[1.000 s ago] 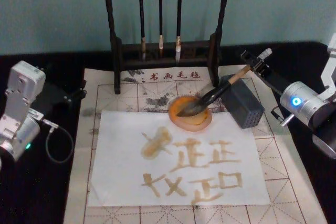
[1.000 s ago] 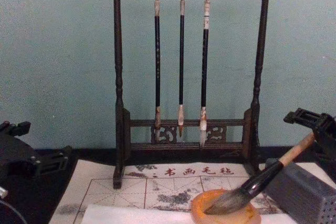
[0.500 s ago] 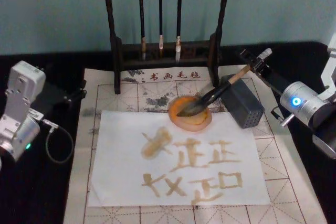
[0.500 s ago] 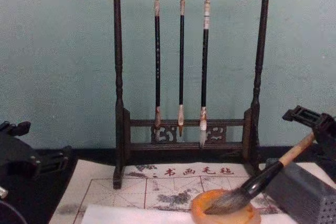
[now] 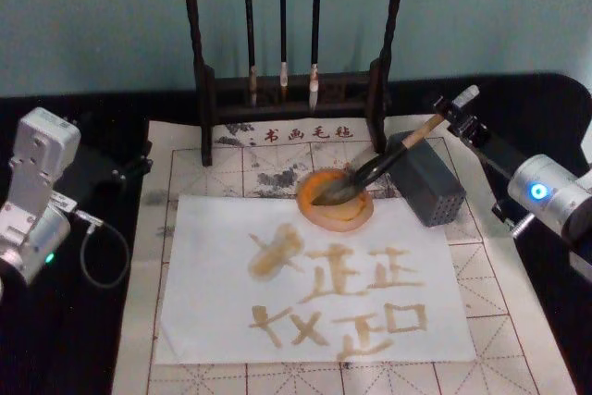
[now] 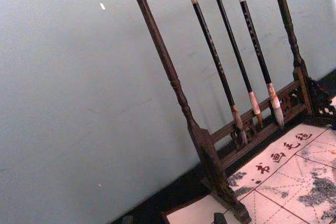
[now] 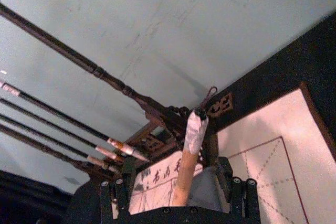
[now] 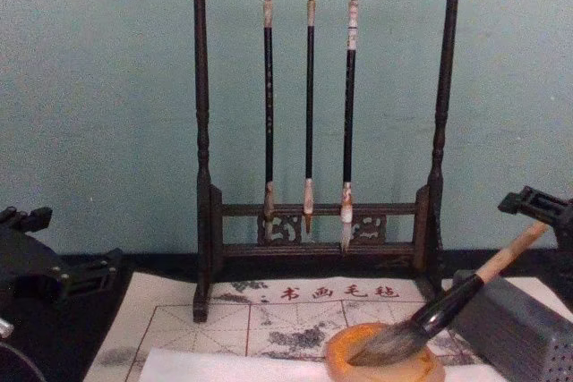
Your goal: Pick up the brush from the inkstone, write on the paper, then place the brush back to its original position.
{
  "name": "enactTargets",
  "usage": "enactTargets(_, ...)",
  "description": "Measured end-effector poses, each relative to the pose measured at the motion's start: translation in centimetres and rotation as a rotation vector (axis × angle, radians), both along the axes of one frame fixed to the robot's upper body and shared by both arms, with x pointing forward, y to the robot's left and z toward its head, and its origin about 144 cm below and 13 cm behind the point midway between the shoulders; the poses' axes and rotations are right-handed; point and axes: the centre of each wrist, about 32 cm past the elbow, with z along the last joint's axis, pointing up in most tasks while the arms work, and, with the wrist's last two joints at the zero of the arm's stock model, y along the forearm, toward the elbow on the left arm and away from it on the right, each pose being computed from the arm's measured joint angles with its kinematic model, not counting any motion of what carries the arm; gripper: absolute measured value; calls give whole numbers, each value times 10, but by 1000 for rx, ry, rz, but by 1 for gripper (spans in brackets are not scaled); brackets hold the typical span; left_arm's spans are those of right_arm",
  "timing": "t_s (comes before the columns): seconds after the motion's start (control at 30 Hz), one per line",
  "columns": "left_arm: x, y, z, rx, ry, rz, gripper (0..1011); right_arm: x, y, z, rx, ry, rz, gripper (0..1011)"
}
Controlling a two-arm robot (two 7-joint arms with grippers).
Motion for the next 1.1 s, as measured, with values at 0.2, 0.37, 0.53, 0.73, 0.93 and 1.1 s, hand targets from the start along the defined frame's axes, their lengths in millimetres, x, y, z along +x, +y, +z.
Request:
enactTargets(0.2,0,0,0,0,0,0,1001,-21,-9,0,-26,-9,19,1000)
enactTargets(0.37,0,0,0,0,0,0,1001,-37,-12,0,-66,-41,23,1000)
enactTargets(0.53,0,0,0,0,0,0,1001,-55,-14,0,-189,-116,48,1000)
enactTargets(0.73,0,0,0,0,0,0,1001,-67,-14,0,-397,-215,90,1000)
enactTargets(0.93,0,0,0,0,0,0,1001,-75,-11,-4,-618,-323,115,1000)
enactTargets(1.1,0,0,0,0,0,0,1001,-78,-8,-8,-728,-370,125,1000)
